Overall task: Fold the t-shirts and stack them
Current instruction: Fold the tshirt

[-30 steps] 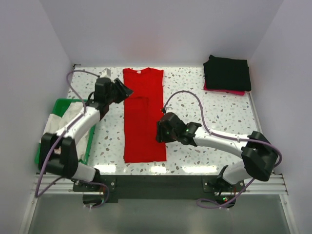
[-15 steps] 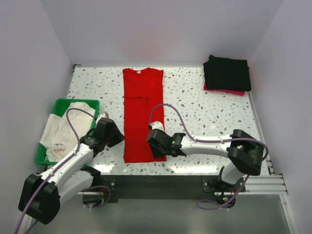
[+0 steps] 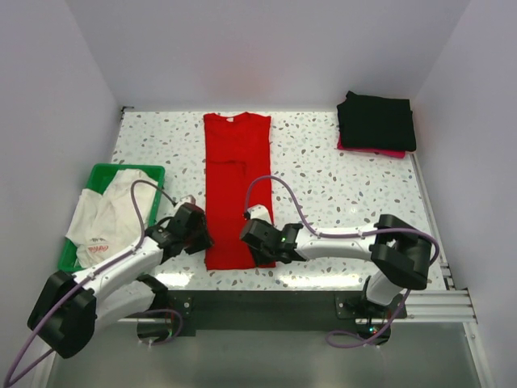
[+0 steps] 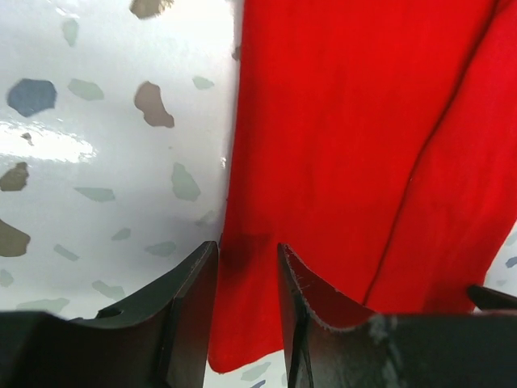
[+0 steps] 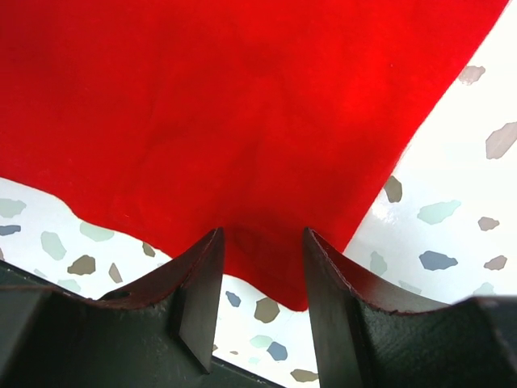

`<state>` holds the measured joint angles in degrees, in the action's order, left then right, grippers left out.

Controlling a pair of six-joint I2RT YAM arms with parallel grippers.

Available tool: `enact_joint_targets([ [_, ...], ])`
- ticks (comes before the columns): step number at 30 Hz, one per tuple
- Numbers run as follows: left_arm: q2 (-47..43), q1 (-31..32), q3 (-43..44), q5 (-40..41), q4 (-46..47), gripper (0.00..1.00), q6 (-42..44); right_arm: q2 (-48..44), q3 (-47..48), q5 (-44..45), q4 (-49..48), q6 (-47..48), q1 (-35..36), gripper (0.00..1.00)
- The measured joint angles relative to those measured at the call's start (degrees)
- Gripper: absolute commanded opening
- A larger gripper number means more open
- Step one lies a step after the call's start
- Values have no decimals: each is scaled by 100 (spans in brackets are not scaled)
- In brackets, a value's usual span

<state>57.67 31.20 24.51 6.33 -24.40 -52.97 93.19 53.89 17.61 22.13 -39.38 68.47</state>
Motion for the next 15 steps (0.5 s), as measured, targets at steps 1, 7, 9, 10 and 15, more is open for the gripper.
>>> enact_joint_targets([
  [1, 50, 70, 2, 13, -2, 39, 0, 0, -2, 11, 7, -11, 13, 47],
  [7, 308, 511, 118, 190, -57, 35, 0, 0, -234, 92, 17, -74, 52, 45],
  [9, 439, 640, 221, 269, -66, 35, -2, -9, -282, 98, 4, -92, 52, 44],
  [10, 501, 695, 258, 304, -61, 33, -2, -13, -282, 98, -4, -94, 52, 43],
  [15, 857, 850, 358, 439, -74, 17, -11, -35, -328, 118, -35, -105, 52, 31],
])
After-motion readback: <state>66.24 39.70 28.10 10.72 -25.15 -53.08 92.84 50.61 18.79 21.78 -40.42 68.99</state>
